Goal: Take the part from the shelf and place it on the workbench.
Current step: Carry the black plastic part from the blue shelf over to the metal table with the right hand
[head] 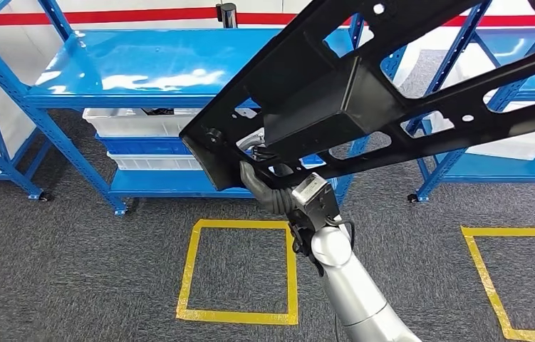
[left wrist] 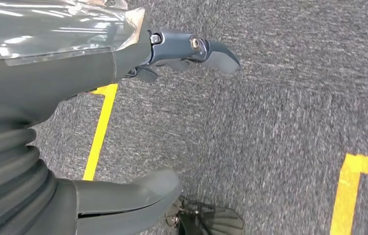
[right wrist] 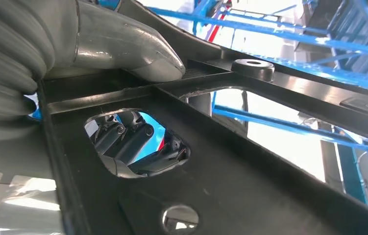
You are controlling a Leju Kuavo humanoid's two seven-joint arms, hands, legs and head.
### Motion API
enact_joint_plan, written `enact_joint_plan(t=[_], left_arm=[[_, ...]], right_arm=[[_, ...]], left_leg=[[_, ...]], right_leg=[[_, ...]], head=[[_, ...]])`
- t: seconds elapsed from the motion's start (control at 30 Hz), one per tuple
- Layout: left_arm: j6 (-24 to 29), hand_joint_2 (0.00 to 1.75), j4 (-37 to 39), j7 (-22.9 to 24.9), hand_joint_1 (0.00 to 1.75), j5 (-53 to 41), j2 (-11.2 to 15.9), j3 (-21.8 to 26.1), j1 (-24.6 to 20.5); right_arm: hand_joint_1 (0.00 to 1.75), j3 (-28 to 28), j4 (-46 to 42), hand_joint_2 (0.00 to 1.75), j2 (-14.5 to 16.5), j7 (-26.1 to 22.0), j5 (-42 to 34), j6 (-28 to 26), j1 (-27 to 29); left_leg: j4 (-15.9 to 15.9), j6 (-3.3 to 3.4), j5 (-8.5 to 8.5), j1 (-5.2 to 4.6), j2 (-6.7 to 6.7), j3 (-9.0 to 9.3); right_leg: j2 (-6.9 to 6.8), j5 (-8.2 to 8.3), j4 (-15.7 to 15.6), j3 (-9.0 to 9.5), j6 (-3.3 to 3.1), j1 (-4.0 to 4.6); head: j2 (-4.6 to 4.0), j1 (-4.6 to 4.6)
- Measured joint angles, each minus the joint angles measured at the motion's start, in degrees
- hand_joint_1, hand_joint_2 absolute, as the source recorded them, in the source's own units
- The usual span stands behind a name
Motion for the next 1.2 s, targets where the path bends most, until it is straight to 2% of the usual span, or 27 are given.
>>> enact_joint_plan(t=[0.07, 0.1, 0.13, 0.17, 0.2, 0.27, 0.33, 0.37, 0.43, 0.5, 0.53, 0.6, 0.63, 0.67, 0.7, 0.77, 0.8, 0.83, 0.87, 0.93, 1.0, 1.07, 1.13, 1.17, 1.2], left_arm=[[-0.24, 1.75, 0.00, -0.28, 0.00, -0.11, 0.04, 0.00, -0.01], [-0.34, 1.75, 0.00, -0.38, 0.00, -0.15, 0.05, 0.00, 0.00], [-0.45, 1.75, 0.00, -0.47, 0.00, -0.23, 0.06, 0.00, 0.05], [-0.57, 1.75, 0.00, -0.62, 0.00, -0.36, 0.09, 0.00, 0.10], [-0.67, 1.75, 0.00, -0.77, 0.00, -0.51, 0.13, 0.00, 0.14], [-0.86, 1.75, 0.00, -1.13, 0.00, -0.74, 0.25, 0.00, 0.11], [-1.16, 1.75, 0.00, -1.46, 0.00, -0.81, 0.31, 0.00, -0.02], [-1.36, 1.75, 0.00, -1.64, 0.00, -0.86, 0.31, 0.00, -0.05], [-1.64, 1.75, 0.00, -2.00, 0.00, -0.95, 0.29, 0.00, -0.03], [-1.73, 1.75, 0.00, -2.21, 0.00, -0.94, 0.22, 0.00, -0.06], [-1.72, 1.75, -0.01, -2.25, 0.00, -0.89, 0.21, 0.00, -0.10], [-1.71, 1.75, -0.01, -2.27, 0.00, -0.80, 0.23, 0.00, -0.16], [-1.71, 1.75, -0.01, -2.27, 0.00, -0.79, 0.24, 0.00, -0.13], [-1.71, 1.75, 0.00, -2.26, 0.00, -0.79, 0.24, 0.01, -0.08], [-1.71, 1.75, 0.00, -2.26, 0.00, -0.79, 0.23, 0.01, -0.01], [-1.72, 1.75, 0.00, -2.25, 0.00, -0.79, 0.22, 0.02, 0.06], [-1.75, 1.75, 0.00, -2.21, 0.00, -0.80, 0.26, 0.02, 0.03], [-1.78, 1.75, 0.00, -2.15, 0.00, -0.80, 0.32, 0.02, 0.01], [-1.83, 1.75, 0.00, -2.08, 0.00, -0.81, 0.39, 0.02, 0.03], [-1.89, 1.75, 0.00, -1.94, 0.00, -0.85, 0.56, 0.03, 0.17], [-1.98, 1.75, 0.00, -1.87, 0.00, -0.92, 0.67, 0.05, 0.29], [-2.19, 1.75, 0.00, -1.82, 0.00, -1.12, 0.69, 0.05, 0.22], [-2.36, 1.75, 0.00, -1.80, 0.00, -1.37, 0.66, 0.04, 0.14], [-2.38, 1.75, 0.00, -1.76, 0.00, -1.51, 0.63, 0.03, 0.14], [-2.41, 1.75, 0.00, -1.68, 0.00, -1.64, 0.62, 0.03, 0.15]], right_arm=[[1.75, -0.02, -0.17, 1.75, 0.03, -0.16, 0.19, 0.09, 0.39], [1.75, -0.03, -0.21, 1.75, 0.01, -0.20, 0.22, 0.10, 0.64], [1.75, -0.05, -0.21, 1.75, -0.01, -0.24, 0.26, 0.14, 0.92], [1.75, -0.05, -0.25, 1.75, -0.02, -0.28, 0.29, 0.21, 1.22], [1.75, -0.05, -0.33, 1.75, -0.02, -0.34, 0.32, 0.31, 1.51], [1.75, -0.05, -0.73, 1.75, -0.02, -0.48, 0.38, 0.58, 1.85], [1.75, -0.07, -1.22, 1.75, -0.03, -0.59, 0.41, 0.79, 1.96], [1.75, -0.07, -1.37, 1.75, -0.04, -0.63, 0.42, 0.88, 2.03], [1.75, -0.07, -1.59, 1.75, -0.07, -0.66, 0.45, 1.10, 2.27], [1.75, -0.08, -1.90, 1.75, -0.08, -0.69, 0.50, 1.29, 2.50], [1.75, -0.10, -2.07, 1.75, -0.11, -0.71, 0.58, 1.35, 2.66], [1.75, -0.27, -2.27, 1.75, -0.22, -0.73, 0.90, 1.57, 3.29], [1.75, -0.39, -2.31, 1.75, -0.30, -0.70, 1.11, 1.72, 3.76], [1.75, -0.50, -2.36, 1.75, -0.36, -0.67, 1.29, 1.86, 4.22], [1.75, -0.56, -2.46, 1.75, -0.38, -0.64, 1.42, 1.97, 4.59], [1.75, -0.62, -2.84, 1.75, -0.39, -0.62, 1.49, 2.07, 4.89], [1.75, -0.65, -3.04, 1.75, -0.38, -0.62, 1.50, 2.12, 4.90], [1.75, -0.68, -3.24, 1.75, -0.37, -0.61, 1.50, 2.18, 4.91], [1.75, -0.71, -3.40, 1.75, -0.36, -0.60, 1.51, 2.23, 4.91], [1.75, -0.74, -3.65, 1.75, -0.30, -0.55, 1.52, 2.32, 4.93], [1.75, -0.79, -3.90, 1.75, -0.11, -0.51, 1.55, 2.39, 4.91], [1.75, -0.84, -4.09, 1.75, 0.04, -0.48, 1.60, 2.52, 4.91], [1.75, -0.89, -4.16, 1.75, 0.04, -0.42, 1.64, 2.63, 5.10], [1.75, -0.90, -4.16, 1.75, 0.02, -0.39, 1.66, 2.67, 5.24], [1.75, -0.91, -4.17, 1.75, 0.00, -0.38, 1.69, 2.69, 5.38]], left_leg=[[6.78, -0.67, -3.92, 0.20, 1.60, -2.99], [10.70, -0.97, -5.61, 0.34, 1.99, -4.71], [13.45, -1.20, -6.48, 0.48, 2.22, -5.88], [14.07, -1.35, -6.25, 0.60, 2.39, -6.02], [12.76, -1.41, -5.18, 0.72, 2.58, -5.19], [4.67, -1.28, -1.64, 0.81, 3.91, -0.72], [-1.40, -0.72, 0.13, 0.48, 5.21, 2.34], [-2.11, -0.40, 0.03, 0.23, 5.32, 2.52], [-2.37, 0.42, 0.29, 0.06, 4.50, 2.29], [-2.77, 1.36, 0.77, 0.17, 3.69, 2.19], [-2.93, 1.75, 1.00, 0.27, 3.30, 2.11], [-2.92, 2.15, 1.21, 0.21, 2.33, 1.75], [-2.90, 2.21, 1.30, 0.19, 1.74, 1.63], [-2.87, 2.21, 1.37, 0.19, 1.14, 1.54], [-2.84, 2.16, 1.45, 0.19, 0.52, 1.51], [-2.64, 1.88, 1.55, 0.20, -0.64, 1.44], [-2.40, 1.64, 1.56, 0.10, -1.19, 1.31], [-2.20, 1.37, 1.59, 0.01, -1.59, 1.10], [-2.05, 1.06, 1.66, -0.04, -1.93, 0.84], [-2.00, 0.46, 1.93, 0.08, -2.41, 0.41], [-0.70, -0.08, 0.98, 0.23, -1.36, -0.40], [4.90, -0.62, -2.42, 0.33, 0.96, -2.92], [12.28, -1.01, -5.68, 0.45, 2.20, -6.22], [14.18, -1.05, -6.07, 0.46, 2.40, -7.03], [13.76, -0.97, -5.37, 0.46, 2.49, -6.70]], right_leg=[[-0.86, 0.23, -0.02, -0.24, -0.45, -0.05], [-1.34, 0.26, 0.04, -0.39, -0.49, 0.00], [-1.82, 0.27, 0.10, -0.53, -0.51, 0.05], [-2.29, 0.27, 0.15, -0.62, -0.50, 0.06], [-2.72, 0.27, 0.20, -0.64, -0.49, 0.07], [-3.46, 0.21, 0.22, -0.57, -0.40, 0.15], [-4.03, 0.16, 0.30, -0.71, -0.06, 0.58], [-4.34, 0.14, 0.30, -0.80, 0.21, 0.79], [-4.85, 0.05, 0.36, -0.97, 0.84, 0.94], [-3.72, -1.32, 2.32, -1.92, 1.09, 0.84], [-2.69, -2.81, 5.05, -3.21, 0.92, 0.76], [-1.23, -6.21, 13.02, -6.88, 0.37, 0.62], [-0.99, -7.22, 16.20, -8.34, 0.41, 0.59], [-0.88, -7.41, 17.57, -8.92, 0.68, 0.59], [-0.78, -6.63, 16.46, -8.27, 1.15, 0.56], [0.08, -3.51, 8.87, -4.50, 2.09, 0.23], [0.73, -2.14, 5.03, -2.75, 2.25, 0.06], [1.20, -1.31, 2.58, -1.62, 2.18, -0.04], [1.51, -0.95, 1.46, -1.18, 1.93, -0.02], [0.96, -0.65, 1.55, -1.30, 1.26, 0.04], [0.26, -0.31, 1.46, -1.40, 0.56, -0.20], [-0.69, -0.12, 1.37, -1.45, -0.03, -0.18], [-1.73, -0.11, 1.40, -1.57, -0.27, 0.10], [-2.26, -0.12, 1.41, -1.61, -0.29, 0.21], [-2.75, -0.14, 1.42, -1.61, -0.30, 0.30]], head=[[0.00, -0.27], [0.00, -0.33], [0.00, -0.32], [0.00, -0.33], [0.00, -0.33], [0.00, -0.34], [0.00, -0.27], [0.00, -0.21], [0.00, -0.10], [0.00, -0.06], [0.00, 0.00], [0.00, 0.10], [0.00, 0.13], [0.00, 0.14], [0.00, 0.15], [0.00, 0.16], [0.00, 0.15], [0.00, 0.14], [0.00, 0.13], [0.00, 0.12], [0.00, -0.01], [0.00, -0.25], [0.00, -0.37], [0.00, -0.38], [0.00, -0.38]])
